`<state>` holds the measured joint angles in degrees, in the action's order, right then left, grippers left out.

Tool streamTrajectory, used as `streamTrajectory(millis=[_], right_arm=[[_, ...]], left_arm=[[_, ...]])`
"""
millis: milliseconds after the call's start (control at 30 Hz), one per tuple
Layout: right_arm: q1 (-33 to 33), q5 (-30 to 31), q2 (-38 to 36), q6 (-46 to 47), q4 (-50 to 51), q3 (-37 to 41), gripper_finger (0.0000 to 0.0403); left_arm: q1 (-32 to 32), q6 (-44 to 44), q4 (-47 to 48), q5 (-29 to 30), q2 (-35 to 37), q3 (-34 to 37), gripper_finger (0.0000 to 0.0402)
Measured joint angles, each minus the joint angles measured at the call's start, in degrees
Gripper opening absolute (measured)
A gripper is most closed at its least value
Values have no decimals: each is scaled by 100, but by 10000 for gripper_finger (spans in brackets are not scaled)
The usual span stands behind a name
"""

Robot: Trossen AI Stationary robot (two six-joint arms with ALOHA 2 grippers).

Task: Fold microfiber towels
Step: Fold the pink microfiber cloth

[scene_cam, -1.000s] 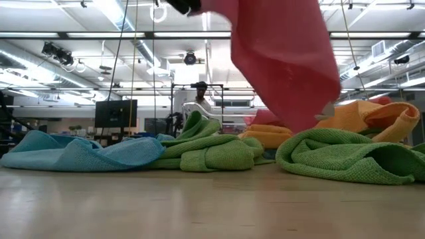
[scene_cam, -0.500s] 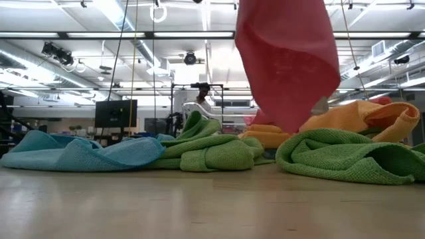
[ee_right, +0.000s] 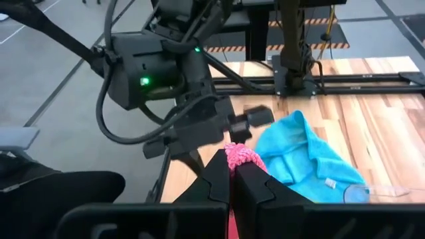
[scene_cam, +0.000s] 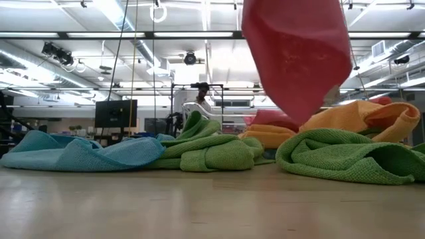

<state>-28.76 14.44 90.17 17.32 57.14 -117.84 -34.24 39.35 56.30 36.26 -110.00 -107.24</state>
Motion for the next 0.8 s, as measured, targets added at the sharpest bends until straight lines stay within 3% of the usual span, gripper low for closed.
streamTrajectory(millis=[333, 500, 700, 800], right_arm=[[-1, 11, 24, -43, -114, 2, 8], [-1, 26, 24, -82, -129, 2, 8], [0, 28, 24, -82, -141, 2, 8], [-2, 27, 50, 2, -73, 2, 8]], left_arm=[[42, -109, -303, -10, 0, 0, 192], [27, -113, -304, -10, 0, 0, 131], [-15, -284, -292, -14, 2, 0, 18], [-107, -384, -263, -18, 104, 0, 12]])
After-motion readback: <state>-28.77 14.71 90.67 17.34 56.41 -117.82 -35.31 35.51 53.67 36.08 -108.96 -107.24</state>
